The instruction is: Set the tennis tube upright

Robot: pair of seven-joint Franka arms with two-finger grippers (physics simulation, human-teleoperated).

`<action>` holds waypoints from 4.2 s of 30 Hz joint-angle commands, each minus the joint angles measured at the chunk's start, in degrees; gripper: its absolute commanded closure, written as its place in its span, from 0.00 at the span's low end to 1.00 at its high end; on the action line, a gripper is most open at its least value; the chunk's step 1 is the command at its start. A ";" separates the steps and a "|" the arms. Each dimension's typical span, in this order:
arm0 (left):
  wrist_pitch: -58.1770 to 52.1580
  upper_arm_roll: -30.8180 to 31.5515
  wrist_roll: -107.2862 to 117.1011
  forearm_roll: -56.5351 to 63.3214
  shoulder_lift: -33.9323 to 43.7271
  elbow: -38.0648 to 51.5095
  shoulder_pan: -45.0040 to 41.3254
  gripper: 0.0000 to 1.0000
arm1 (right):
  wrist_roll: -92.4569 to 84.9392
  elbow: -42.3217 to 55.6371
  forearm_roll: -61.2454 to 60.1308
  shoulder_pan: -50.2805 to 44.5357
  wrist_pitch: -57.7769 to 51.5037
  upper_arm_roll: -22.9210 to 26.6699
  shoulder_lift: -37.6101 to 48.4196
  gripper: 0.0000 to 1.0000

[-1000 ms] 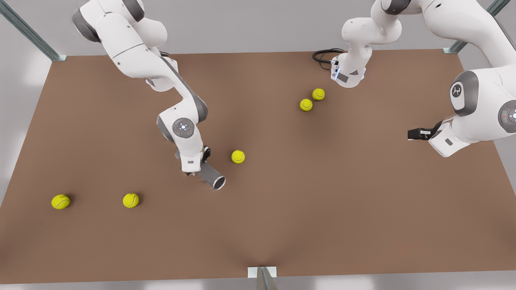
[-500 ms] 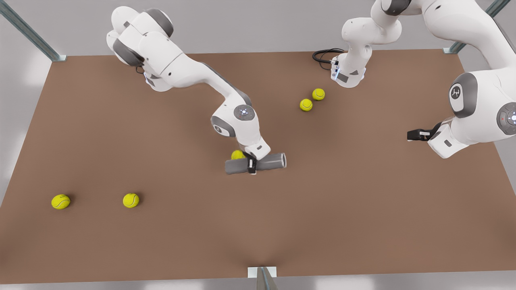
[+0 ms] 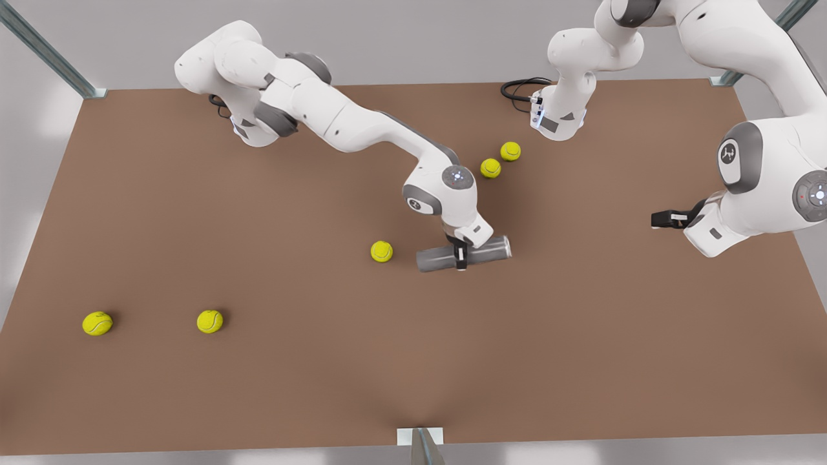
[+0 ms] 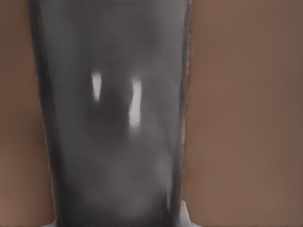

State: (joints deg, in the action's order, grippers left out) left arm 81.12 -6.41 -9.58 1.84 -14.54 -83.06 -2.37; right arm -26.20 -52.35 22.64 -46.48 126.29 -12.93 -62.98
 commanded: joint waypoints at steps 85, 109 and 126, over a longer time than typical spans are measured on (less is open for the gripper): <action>27.60 15.20 -42.45 -86.57 -29.58 -25.66 5.45 0.67 | 29.27 -29.04 -10.42 48.94 -37.43 -0.61 52.52 0.00; 25.31 15.11 -41.84 -84.55 -26.86 -25.75 6.24 0.79 | 29.27 -29.04 -10.51 48.85 -37.43 -0.61 52.52 0.00; 24.08 9.31 -24.88 -62.68 -13.59 -25.49 6.33 0.79 | 29.36 -29.04 -10.51 48.50 -37.43 -0.61 52.43 0.00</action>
State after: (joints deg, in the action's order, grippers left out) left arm 105.15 2.21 -33.16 -65.01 -27.16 -108.47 4.00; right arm 3.16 -81.39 12.06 1.98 88.86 -13.53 -10.55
